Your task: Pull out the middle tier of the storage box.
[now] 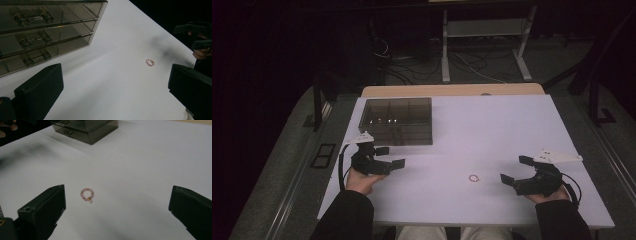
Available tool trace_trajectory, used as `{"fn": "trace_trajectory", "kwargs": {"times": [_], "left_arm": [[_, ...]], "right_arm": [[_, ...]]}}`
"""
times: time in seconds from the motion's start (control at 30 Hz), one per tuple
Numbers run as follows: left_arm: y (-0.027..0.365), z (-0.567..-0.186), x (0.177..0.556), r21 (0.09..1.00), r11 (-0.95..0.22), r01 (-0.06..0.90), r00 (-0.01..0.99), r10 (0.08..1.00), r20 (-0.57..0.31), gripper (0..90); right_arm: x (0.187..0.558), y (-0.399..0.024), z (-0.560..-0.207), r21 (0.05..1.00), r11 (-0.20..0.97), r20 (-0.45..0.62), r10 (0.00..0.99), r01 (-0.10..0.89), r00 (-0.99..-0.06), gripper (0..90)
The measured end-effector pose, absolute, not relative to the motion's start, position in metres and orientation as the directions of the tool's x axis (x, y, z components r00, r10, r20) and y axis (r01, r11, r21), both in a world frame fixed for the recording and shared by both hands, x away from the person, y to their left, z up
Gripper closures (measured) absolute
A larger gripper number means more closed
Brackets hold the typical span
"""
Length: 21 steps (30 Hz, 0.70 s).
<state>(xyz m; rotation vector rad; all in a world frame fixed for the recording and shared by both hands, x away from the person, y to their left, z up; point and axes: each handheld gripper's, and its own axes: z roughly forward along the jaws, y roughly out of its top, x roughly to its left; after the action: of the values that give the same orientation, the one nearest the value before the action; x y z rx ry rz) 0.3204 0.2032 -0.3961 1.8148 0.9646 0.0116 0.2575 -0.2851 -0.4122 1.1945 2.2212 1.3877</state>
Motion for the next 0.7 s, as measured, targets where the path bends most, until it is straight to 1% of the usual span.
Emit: {"fn": "trace_trajectory", "kwargs": {"times": [0.4, 0.7], "left_arm": [[0.207, -0.402, 0.330, 0.766, -0.121, 0.631, 0.645, 0.630, -0.432, 0.0], [0.211, -0.406, 0.339, 0.739, -0.058, 0.671, 0.601, 0.627, -0.496, 0.0]], "right_arm": [[0.258, -0.285, -0.413, 0.838, 0.211, 0.189, 0.754, 0.504, -0.629, 0.4], [0.259, -0.286, -0.413, 0.841, 0.208, 0.187, 0.756, 0.500, -0.628, 0.4]]}}
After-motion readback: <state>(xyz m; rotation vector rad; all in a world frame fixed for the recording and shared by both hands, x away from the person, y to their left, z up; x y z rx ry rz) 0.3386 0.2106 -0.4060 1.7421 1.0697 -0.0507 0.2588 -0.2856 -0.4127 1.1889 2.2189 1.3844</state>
